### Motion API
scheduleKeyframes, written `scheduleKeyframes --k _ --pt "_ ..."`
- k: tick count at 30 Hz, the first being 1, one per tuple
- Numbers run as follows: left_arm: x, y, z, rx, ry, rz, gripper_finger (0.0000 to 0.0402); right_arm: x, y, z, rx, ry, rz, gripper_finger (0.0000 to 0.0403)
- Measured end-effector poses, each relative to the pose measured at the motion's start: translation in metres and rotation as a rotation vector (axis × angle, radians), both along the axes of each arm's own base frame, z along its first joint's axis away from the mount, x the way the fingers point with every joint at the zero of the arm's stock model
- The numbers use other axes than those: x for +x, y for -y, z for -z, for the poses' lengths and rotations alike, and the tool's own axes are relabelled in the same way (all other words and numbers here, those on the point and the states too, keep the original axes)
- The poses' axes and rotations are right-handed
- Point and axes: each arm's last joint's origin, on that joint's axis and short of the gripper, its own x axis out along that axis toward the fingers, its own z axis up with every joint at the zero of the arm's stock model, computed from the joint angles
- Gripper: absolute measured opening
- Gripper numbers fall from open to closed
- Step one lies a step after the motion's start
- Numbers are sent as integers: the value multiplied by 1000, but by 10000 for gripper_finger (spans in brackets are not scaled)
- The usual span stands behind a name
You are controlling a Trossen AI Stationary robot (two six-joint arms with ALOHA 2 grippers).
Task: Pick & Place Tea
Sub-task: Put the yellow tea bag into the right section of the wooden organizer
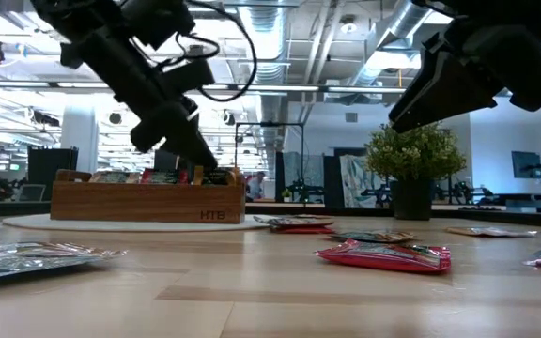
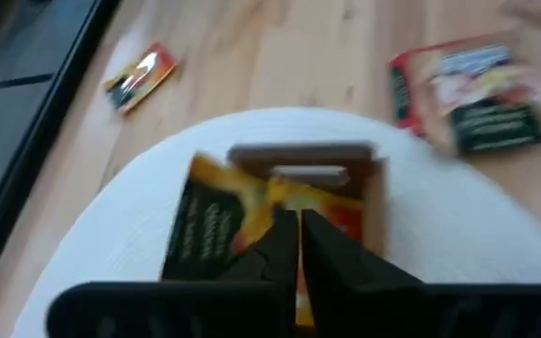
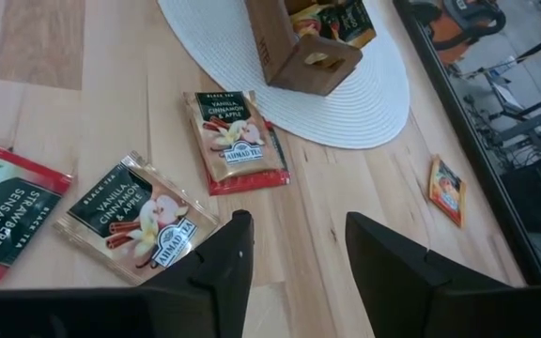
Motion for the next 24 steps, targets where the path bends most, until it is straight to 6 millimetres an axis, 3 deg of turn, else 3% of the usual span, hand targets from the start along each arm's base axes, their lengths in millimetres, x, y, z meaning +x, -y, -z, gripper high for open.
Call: scheduleKeyframes --k 5,11,18,24 --pt "5 5 4 -68 -25 83 1 0 0 0 0 0 0 161" --pt "11 -2 17 105 -38 -96 0 0 0 0 1 1 0 156" --pt "16 -3 16 186 21 -171 0 0 0 0 0 0 0 152" --pt "17 11 9 305 58 -207 0 0 0 0 -1 -3 0 153"
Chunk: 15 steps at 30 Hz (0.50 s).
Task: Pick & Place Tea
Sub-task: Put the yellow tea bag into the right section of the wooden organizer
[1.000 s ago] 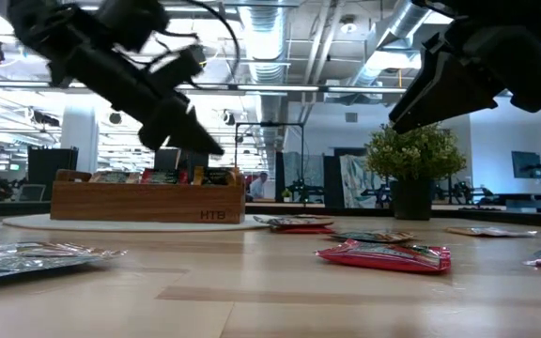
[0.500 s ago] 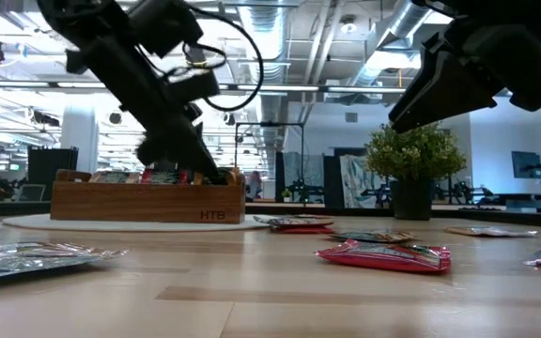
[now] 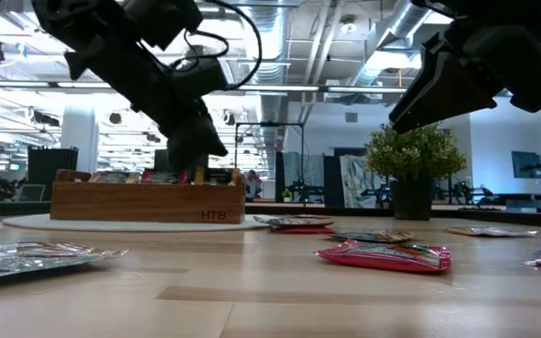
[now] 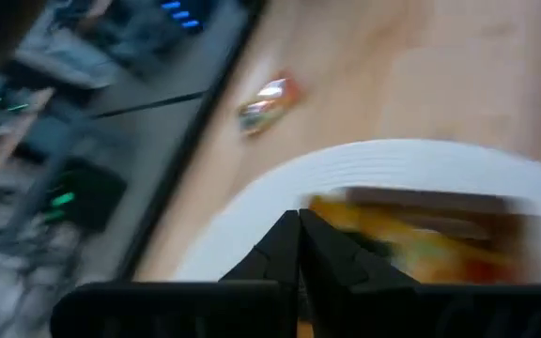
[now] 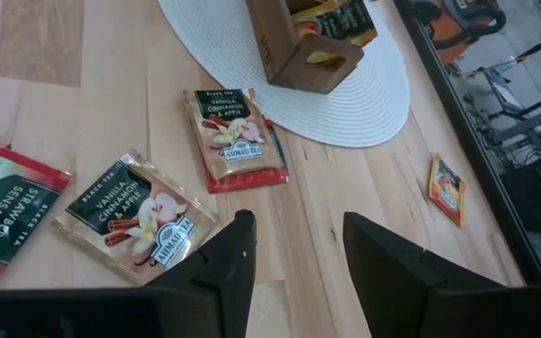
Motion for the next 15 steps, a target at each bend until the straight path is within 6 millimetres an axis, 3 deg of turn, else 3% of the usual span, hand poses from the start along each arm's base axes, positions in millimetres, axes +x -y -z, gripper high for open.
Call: scheduleKeyframes --k 5,15 --pt "3 11 7 -262 -20 233 0 0 0 0 0 1 0 150" --pt "5 -8 23 -225 -54 64 0 0 0 0 4 6 0 143"
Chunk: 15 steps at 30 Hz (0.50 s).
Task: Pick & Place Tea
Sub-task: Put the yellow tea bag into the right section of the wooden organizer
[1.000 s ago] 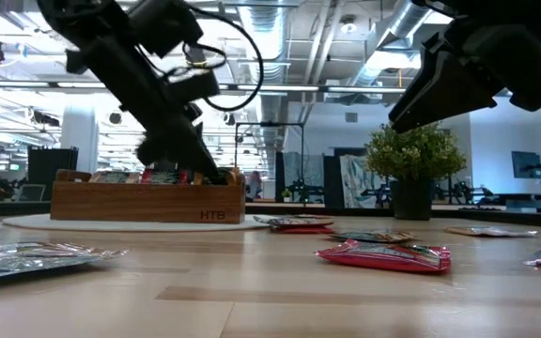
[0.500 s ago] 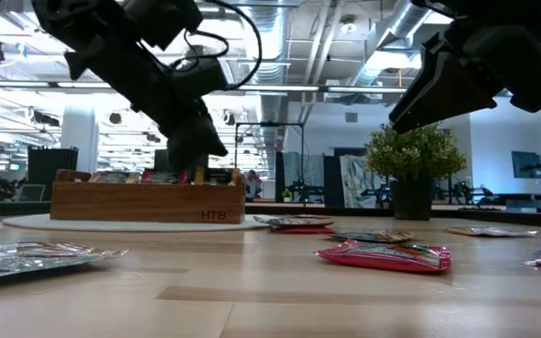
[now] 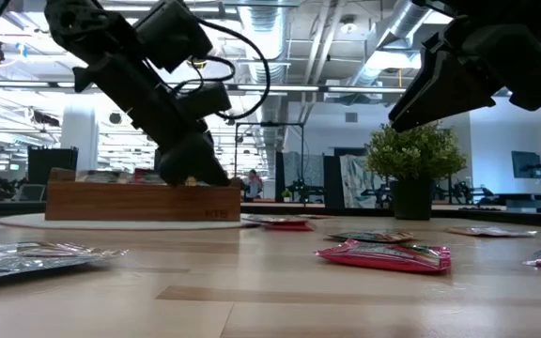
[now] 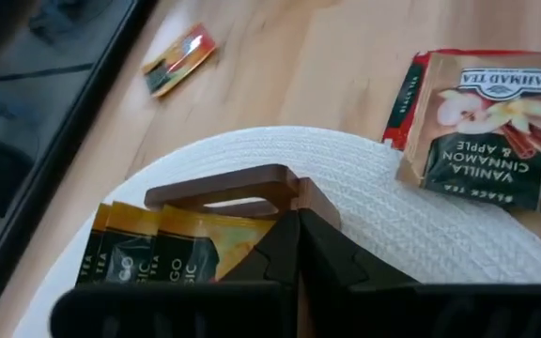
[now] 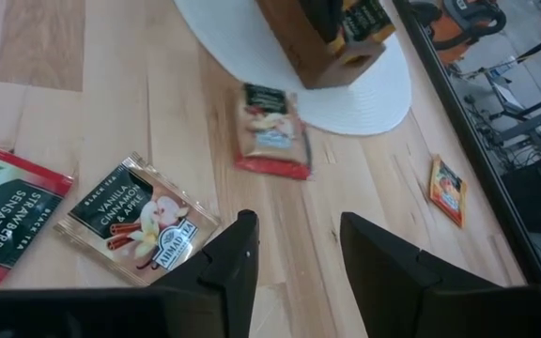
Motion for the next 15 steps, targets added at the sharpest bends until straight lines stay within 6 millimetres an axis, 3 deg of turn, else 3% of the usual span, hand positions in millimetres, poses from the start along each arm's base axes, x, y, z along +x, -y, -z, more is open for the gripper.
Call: scheduleKeyframes --k 10,15 --pt "10 21 -16 -17 41 103 0 0 0 0 -1 -2 0 140" --pt "18 22 -36 39 -8 3 0 0 0 0 0 0 0 137"
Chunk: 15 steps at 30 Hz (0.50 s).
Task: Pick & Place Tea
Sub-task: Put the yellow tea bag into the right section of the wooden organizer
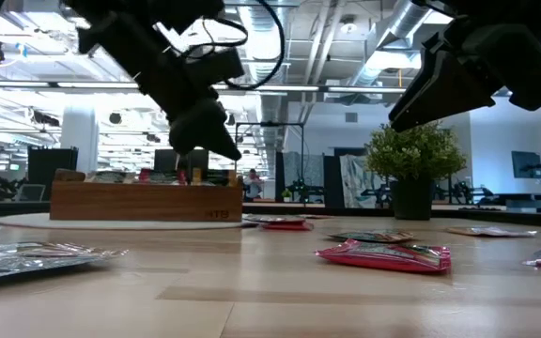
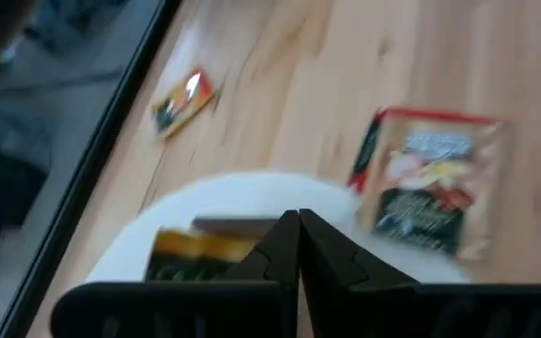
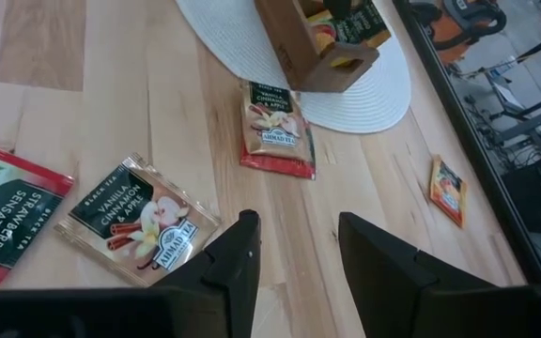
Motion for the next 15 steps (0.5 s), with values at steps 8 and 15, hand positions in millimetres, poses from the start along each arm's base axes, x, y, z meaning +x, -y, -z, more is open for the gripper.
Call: scheduleKeyframes --k 8,15 --pt "-5 -27 4 -133 -118 -94 0 1 0 0 5 7 1 138" --pt "-3 -39 12 -206 -148 -90 0 1 0 0 6 9 0 137"
